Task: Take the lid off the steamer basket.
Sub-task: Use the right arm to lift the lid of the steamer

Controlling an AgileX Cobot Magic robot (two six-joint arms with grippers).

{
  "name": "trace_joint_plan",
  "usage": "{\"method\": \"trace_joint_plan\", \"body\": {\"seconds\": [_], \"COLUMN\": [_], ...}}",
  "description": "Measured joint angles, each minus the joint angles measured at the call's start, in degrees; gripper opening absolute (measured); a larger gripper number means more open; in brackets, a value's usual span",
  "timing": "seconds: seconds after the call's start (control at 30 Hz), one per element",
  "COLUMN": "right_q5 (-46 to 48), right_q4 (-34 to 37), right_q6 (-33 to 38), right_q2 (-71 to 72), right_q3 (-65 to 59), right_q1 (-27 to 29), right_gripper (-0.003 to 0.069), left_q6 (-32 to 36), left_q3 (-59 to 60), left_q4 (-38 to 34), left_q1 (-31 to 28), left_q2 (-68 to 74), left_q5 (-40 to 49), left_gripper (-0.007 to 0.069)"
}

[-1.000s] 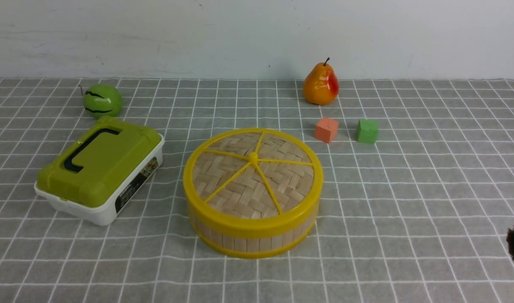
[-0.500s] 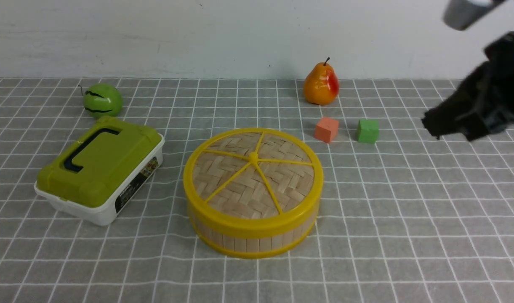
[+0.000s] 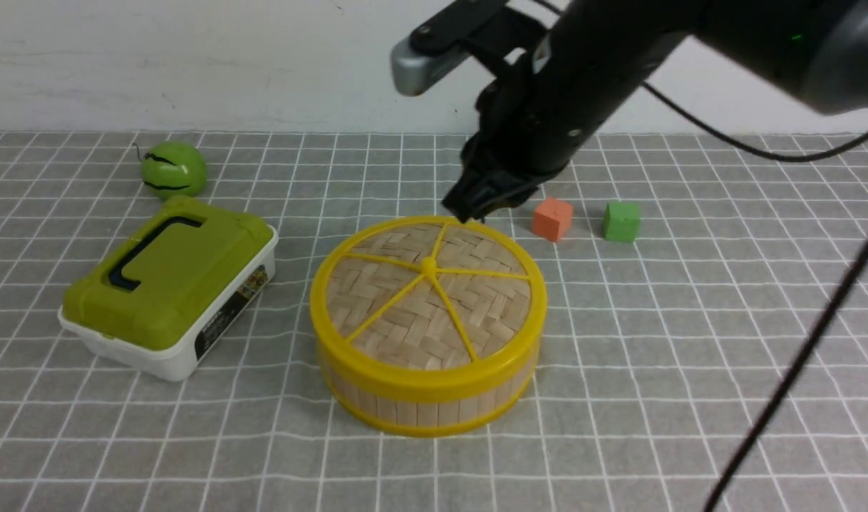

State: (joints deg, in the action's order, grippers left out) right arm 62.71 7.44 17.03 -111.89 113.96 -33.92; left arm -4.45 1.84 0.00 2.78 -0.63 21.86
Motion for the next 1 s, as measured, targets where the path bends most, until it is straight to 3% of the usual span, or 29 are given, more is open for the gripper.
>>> {"method": "trace_joint_plan", "body": {"seconds": [0.07, 0.1, 0.2, 0.23, 0.3, 0.4, 0.57, 0.67, 0.9, 1.0], "right_q5": [-0.7, -1.4, -3.0, -3.1, -4.4, -5.2, -5.8, -5.8, -5.6, -5.3], "right_q4": [-0.2, -0.4, -1.0, -1.0, -1.2, -0.9, -0.7, -0.3, -0.3, -0.5], "right_q6": [-1.4, -3.9, -7.3, -7.5, -8.7, -8.9, -9.2, -10.4, -11.7, -11.7], "right_q2": [-2.0, -4.5, -8.0, -8.2, -10.8, -12.7, -14.6, -14.9, -14.6, -14.1], "right_q3": [1.4, 3.1, 4.2, 4.2, 4.4, 4.5, 4.5, 4.6, 5.0, 5.0], "right_q1": [-0.2, -0.3, -0.3, -0.3, -0.3, -0.3, -0.3, -0.3, -0.3, -0.3], "right_gripper": [0.0183, 0.0276, 0.0416, 0.0424, 0.051, 0.0528, 0.0482, 0.0407, 0.0085, 0.0078], "left_q6": [0.0, 0.0, 0.0, 0.0, 0.0, 0.0, 0.0, 0.0, 0.0, 0.0], "left_q3": [0.0, 0.0, 0.0, 0.0, 0.0, 0.0, 0.0, 0.0, 0.0, 0.0], "left_q4": [0.0, 0.0, 0.0, 0.0, 0.0, 0.0, 0.0, 0.0, 0.0, 0.0], "left_q1": [0.0, 0.0, 0.0, 0.0, 0.0, 0.0, 0.0, 0.0, 0.0, 0.0], "left_q2": [0.0, 0.0, 0.0, 0.0, 0.0, 0.0, 0.0, 0.0, 0.0, 0.0], "left_q5": [0.0, 0.0, 0.0, 0.0, 0.0, 0.0, 0.0, 0.0, -0.1, -0.1], "left_gripper": [0.0239, 0.0239, 0.0239, 0.0239, 0.0239, 0.0239, 0.0239, 0.0239, 0.0239, 0.0239]}}
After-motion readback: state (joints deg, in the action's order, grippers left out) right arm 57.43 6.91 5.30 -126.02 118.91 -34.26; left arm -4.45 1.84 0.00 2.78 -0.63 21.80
